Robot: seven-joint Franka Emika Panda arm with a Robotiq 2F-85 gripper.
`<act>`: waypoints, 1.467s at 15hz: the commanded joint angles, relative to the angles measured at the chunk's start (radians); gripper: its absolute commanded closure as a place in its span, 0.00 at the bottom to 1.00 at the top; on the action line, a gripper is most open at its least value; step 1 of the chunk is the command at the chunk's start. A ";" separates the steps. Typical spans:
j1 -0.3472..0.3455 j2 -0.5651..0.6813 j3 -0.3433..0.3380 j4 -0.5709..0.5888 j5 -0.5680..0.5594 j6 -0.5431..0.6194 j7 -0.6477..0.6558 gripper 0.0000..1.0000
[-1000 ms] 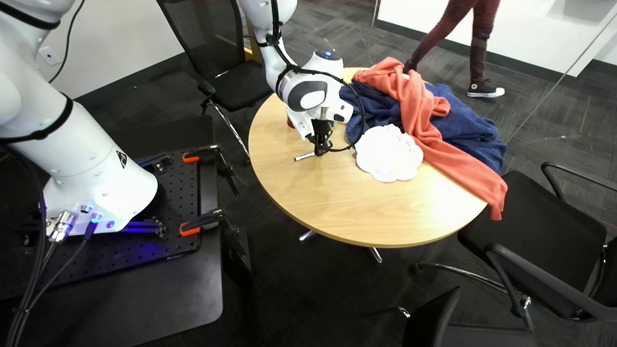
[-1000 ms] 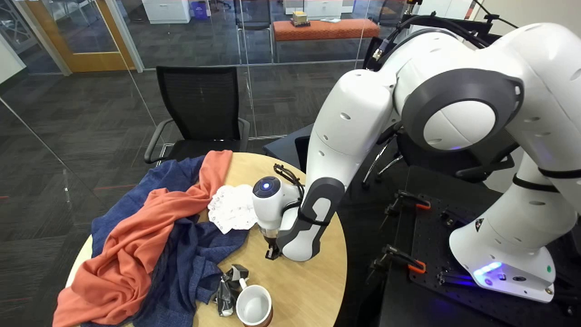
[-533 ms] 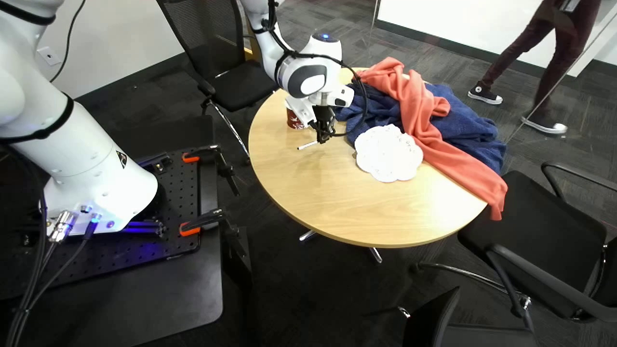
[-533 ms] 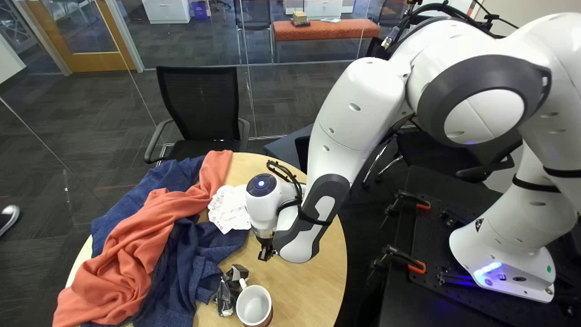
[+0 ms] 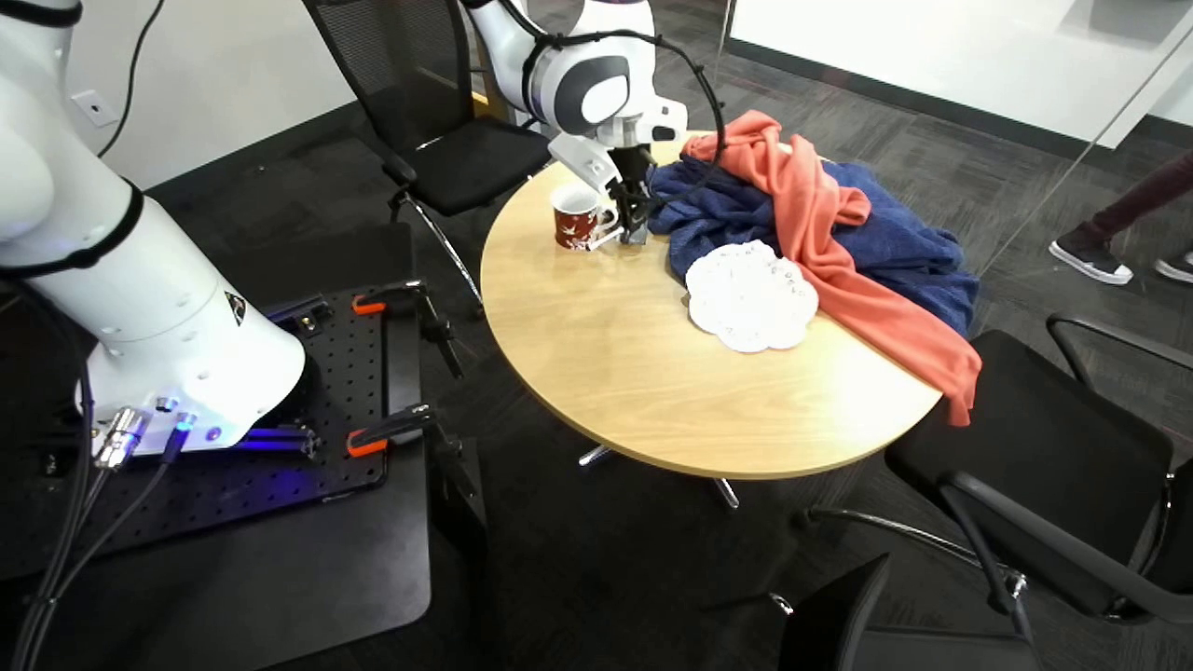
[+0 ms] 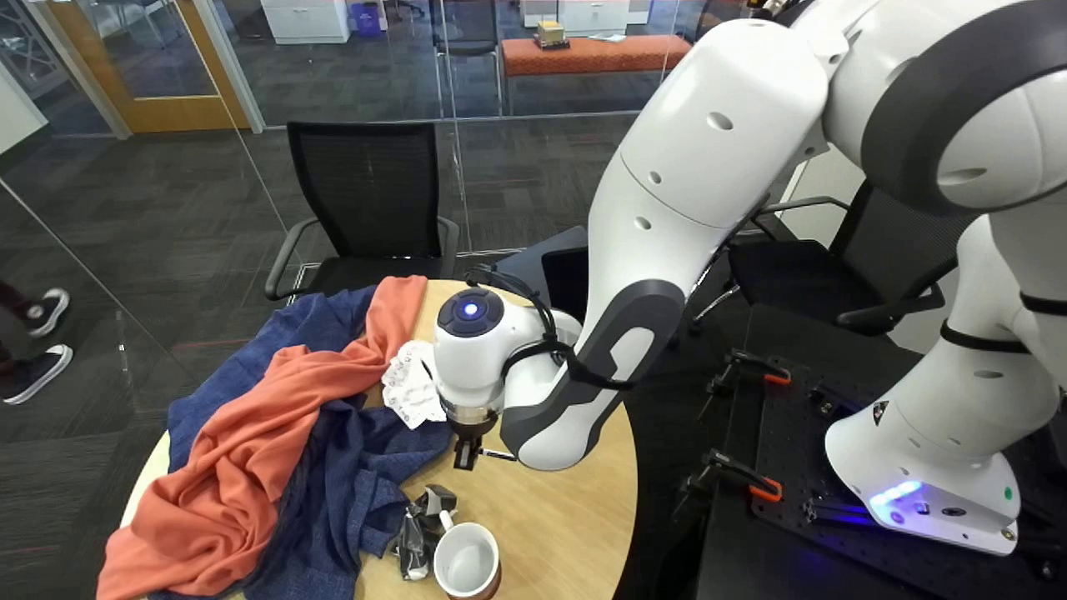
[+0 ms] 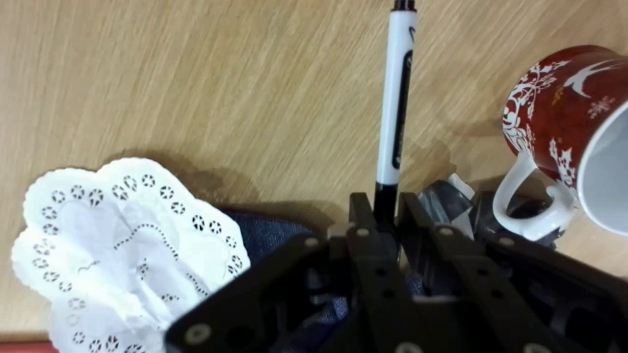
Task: Pick up the brush from the table and put it in the cup.
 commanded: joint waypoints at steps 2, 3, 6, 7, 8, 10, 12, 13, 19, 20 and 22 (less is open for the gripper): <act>-0.024 -0.145 0.021 -0.092 -0.044 -0.047 -0.048 0.95; -0.033 -0.167 0.031 -0.101 -0.045 -0.060 -0.063 0.95; -0.063 -0.227 0.071 -0.130 -0.040 -0.086 -0.109 0.95; -0.074 -0.244 0.088 -0.138 -0.034 -0.098 -0.126 0.95; -0.091 -0.260 0.111 -0.146 -0.025 -0.108 -0.148 0.95; -0.075 -0.209 0.098 -0.105 -0.038 -0.086 -0.111 0.81; -0.091 -0.233 0.118 -0.119 -0.034 -0.099 -0.119 0.81; -0.094 -0.238 0.120 -0.124 -0.034 -0.099 -0.120 0.81; -0.096 -0.221 0.115 -0.129 -0.060 -0.018 -0.145 0.95; -0.094 -0.218 0.113 -0.130 -0.069 0.006 -0.149 0.95; -0.105 -0.208 0.124 -0.131 -0.076 0.058 -0.173 0.95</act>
